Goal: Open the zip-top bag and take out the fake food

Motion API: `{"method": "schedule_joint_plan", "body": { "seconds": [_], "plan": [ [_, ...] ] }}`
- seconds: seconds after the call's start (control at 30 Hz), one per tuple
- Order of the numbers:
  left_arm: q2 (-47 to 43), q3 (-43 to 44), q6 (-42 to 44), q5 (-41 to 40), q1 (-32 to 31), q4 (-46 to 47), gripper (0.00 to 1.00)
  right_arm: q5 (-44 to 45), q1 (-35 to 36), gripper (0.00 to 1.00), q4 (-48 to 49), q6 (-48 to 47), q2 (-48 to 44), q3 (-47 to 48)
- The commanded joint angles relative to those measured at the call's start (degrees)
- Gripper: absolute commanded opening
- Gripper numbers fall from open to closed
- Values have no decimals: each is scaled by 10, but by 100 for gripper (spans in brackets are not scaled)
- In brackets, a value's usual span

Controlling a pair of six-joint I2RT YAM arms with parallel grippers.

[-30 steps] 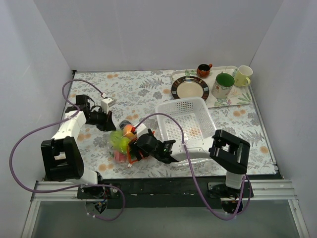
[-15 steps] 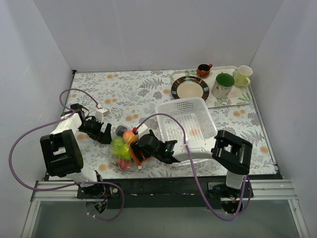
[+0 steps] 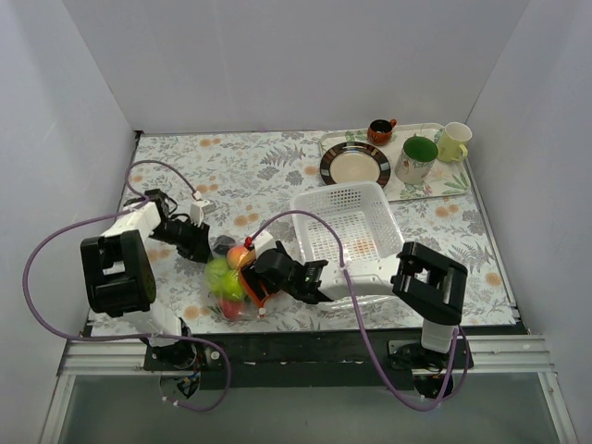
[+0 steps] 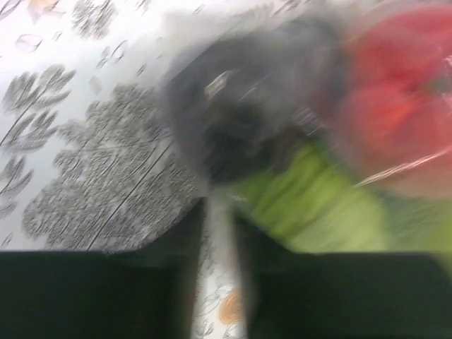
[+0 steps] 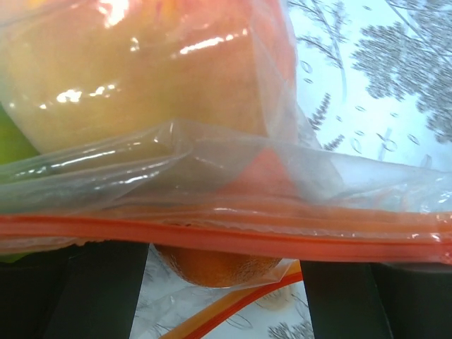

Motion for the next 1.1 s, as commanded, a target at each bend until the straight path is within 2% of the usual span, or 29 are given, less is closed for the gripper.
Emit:
{"method": "schedule_joint_plan", "body": {
  "seconds": [0.0,0.13,0.4,0.6,0.67,0.73,0.9,0.93,0.97,1.07],
  "plan": [
    [39,67,-50,131,-27,-66,0,-50,13,42,25,-9,39,47],
    [49,105,-77,116,-27,-48,0,-48,13,39,19,-21,1,45],
    [52,159,-130,49,-17,5,0,-61,13,43,38,-35,-112,-10],
    [44,150,-138,18,-17,20,0,-103,13,43,85,-39,-187,-64],
    [39,142,-138,14,-17,21,0,-109,13,42,73,-42,-207,-79],
    [36,137,-140,3,-16,26,0,-99,13,35,47,-41,-239,-79],
    [29,135,-140,-1,-16,23,0,25,6,19,-64,-51,-344,-97],
    [30,136,-141,4,-16,22,0,39,-14,10,-71,-50,-382,-104],
    [30,137,-146,7,-17,20,0,57,-29,5,-72,-47,-400,-115],
    [29,140,-158,23,-17,11,0,61,-109,1,-129,-29,-440,-122]
  ]
}}
